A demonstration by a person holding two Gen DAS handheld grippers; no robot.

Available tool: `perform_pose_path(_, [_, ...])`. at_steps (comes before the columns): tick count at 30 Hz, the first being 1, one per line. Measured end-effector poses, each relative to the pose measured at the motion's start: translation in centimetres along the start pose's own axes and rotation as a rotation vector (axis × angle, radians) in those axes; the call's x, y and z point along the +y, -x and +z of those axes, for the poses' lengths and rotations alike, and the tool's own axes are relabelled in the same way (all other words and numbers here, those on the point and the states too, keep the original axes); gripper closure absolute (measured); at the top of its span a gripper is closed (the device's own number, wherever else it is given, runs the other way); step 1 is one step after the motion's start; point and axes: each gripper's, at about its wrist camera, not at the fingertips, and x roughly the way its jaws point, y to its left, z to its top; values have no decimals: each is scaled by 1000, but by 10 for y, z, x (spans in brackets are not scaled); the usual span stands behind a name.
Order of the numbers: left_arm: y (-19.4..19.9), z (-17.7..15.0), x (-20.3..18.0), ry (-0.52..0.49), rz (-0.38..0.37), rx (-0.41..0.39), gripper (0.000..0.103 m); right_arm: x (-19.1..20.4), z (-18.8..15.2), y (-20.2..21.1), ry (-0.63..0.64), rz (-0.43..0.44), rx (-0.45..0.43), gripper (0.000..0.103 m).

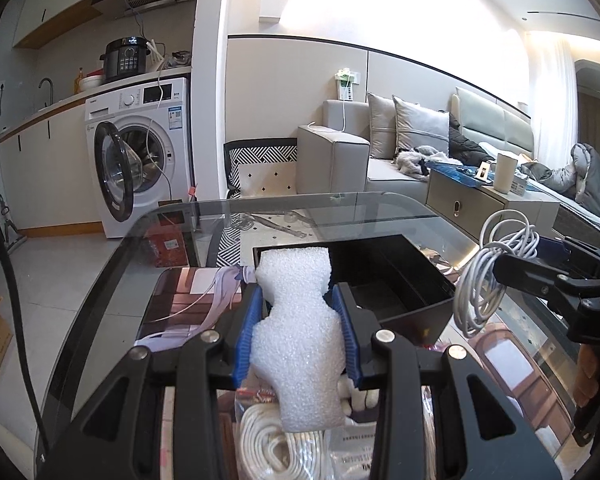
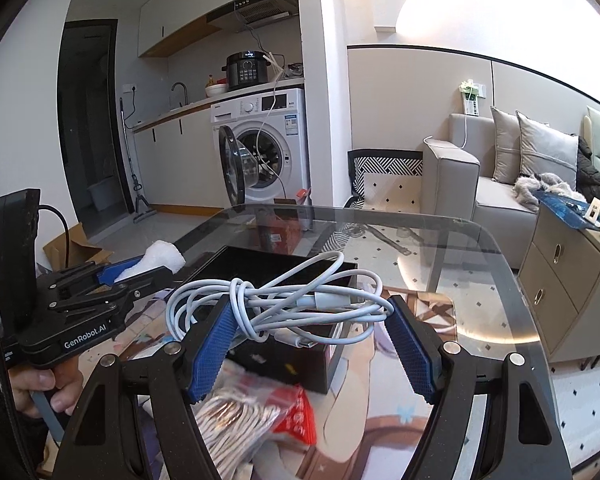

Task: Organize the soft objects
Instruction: 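Carry the foam piece and cable bundle over the black box with both tools, then open both tools to drop the foam and cable into the black box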

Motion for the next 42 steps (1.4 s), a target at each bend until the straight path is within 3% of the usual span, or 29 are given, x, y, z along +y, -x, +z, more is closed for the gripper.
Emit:
perform_pose_path(22, [-62, 16, 10, 32, 21, 47, 68, 0, 21, -82, 73, -61, 69, 27])
perform_pose_path(42, [-91, 21, 1, 3, 12, 86, 68, 6, 19, -114, 180, -45, 132, 25])
